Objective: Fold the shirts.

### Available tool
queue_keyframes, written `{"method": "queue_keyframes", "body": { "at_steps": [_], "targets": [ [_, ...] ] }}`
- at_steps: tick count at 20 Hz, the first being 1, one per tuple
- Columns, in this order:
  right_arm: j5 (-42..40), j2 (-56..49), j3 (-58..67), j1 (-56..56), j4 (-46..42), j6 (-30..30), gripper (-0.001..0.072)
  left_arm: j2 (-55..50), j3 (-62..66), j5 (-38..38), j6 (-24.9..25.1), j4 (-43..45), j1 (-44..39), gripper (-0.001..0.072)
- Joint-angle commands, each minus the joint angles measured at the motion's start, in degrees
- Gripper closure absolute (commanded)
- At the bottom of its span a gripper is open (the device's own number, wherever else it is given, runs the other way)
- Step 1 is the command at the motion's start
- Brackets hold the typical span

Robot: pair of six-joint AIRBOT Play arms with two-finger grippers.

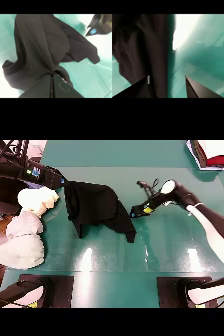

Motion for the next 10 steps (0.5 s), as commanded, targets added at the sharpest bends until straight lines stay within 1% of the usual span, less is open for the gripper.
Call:
{"method": "queue_keyframes", "body": {
  "at_steps": [1, 2, 3, 4, 5, 6, 8, 10],
  "targets": [
    [-1.90, -3.78, 0.02, 3.04, 0.59, -0.02, 0.0306, 0.07, 0.22, -0.33, -0.04, 0.35, 0.02, 0.0682],
    [-2.62, -3.78, 0.02, 3.04, 0.68, -0.02, 0.0362, 0.07, 0.22, -0.33, -0.04, 0.35, 0.02, 0.0682],
    [-3.23, -3.74, 0.15, 3.02, 0.76, -0.02, 0.0491, 0.07, 0.22, -0.33, -0.04, 0.33, 0.02, 0.0682],
    [-3.23, -3.74, 0.61, 3.02, 0.52, -0.02, 0.0658, 0.07, 0.22, -0.33, -0.07, 0.33, 0.02, 0.0682],
    [-3.17, -3.69, 1.51, 2.91, 0.13, -0.04, 0.0696, 0.07, 0.22, -0.33, -0.11, 0.33, 0.02, 0.0682],
    [-2.95, -3.50, 3.04, 2.69, -0.20, -0.04, 0.0697, 0.09, 0.31, -0.31, -0.50, 0.39, 0.02, 0.0682],
    [-1.77, -1.14, 7.74, 1.36, -3.52, 0.04, 0.0698, 0.28, 1.97, 0.31, -3.06, 2.69, 0.02, 0.0682],
    [-0.26, 3.82, 13.64, -1.60, -8.31, 0.09, 0.0698, 0.31, 7.30, 0.13, -4.52, 5.57, 0.02, 0.0682]
  ]
}}
